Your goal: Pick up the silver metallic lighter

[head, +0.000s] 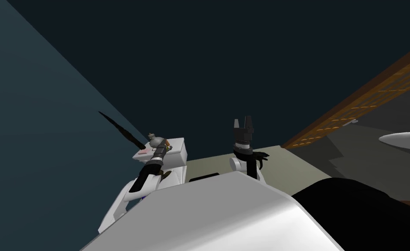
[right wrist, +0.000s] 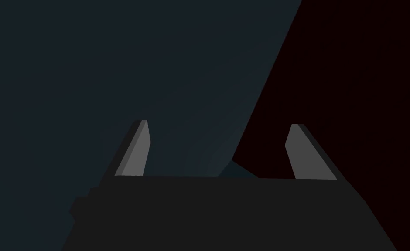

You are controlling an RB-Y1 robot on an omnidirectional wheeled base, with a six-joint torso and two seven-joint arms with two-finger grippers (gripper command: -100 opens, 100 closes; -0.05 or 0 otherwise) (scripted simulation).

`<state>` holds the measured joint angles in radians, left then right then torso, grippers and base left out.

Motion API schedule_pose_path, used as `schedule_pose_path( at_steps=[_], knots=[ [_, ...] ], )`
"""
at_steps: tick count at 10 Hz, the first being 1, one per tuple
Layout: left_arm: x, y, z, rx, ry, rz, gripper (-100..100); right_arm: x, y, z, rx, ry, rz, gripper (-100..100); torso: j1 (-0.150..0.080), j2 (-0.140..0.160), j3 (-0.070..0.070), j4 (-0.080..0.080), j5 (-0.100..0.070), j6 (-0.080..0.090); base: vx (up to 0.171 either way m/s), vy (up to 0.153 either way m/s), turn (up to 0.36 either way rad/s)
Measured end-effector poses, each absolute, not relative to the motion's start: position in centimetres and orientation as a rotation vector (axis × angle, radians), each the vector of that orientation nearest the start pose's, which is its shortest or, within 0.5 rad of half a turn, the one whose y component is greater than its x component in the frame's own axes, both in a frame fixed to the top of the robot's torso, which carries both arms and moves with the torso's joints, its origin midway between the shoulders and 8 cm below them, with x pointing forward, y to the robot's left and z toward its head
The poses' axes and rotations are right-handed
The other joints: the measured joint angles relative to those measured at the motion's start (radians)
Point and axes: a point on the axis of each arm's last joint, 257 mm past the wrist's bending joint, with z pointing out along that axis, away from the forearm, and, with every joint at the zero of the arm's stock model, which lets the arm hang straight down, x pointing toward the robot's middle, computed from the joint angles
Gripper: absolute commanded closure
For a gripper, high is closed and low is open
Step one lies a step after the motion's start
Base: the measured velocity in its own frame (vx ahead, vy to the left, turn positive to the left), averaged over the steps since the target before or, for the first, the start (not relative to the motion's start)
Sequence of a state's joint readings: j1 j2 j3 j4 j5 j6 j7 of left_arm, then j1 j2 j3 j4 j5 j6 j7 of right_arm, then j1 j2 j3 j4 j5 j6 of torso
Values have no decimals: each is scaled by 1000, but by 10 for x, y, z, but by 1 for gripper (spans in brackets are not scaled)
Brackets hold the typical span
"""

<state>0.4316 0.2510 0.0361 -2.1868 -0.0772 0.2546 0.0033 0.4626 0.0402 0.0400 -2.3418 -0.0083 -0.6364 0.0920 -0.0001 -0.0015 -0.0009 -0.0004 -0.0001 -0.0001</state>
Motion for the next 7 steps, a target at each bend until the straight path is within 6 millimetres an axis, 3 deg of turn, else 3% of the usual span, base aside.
schedule_pose_path(
  at_steps=[7],
  knots=[
    [419,353,-226,-1153,1473,-693,-100,306,-263,85,483,425,1313,0,0,0,0,0,0,0,21,-4,-19]
  ],
)
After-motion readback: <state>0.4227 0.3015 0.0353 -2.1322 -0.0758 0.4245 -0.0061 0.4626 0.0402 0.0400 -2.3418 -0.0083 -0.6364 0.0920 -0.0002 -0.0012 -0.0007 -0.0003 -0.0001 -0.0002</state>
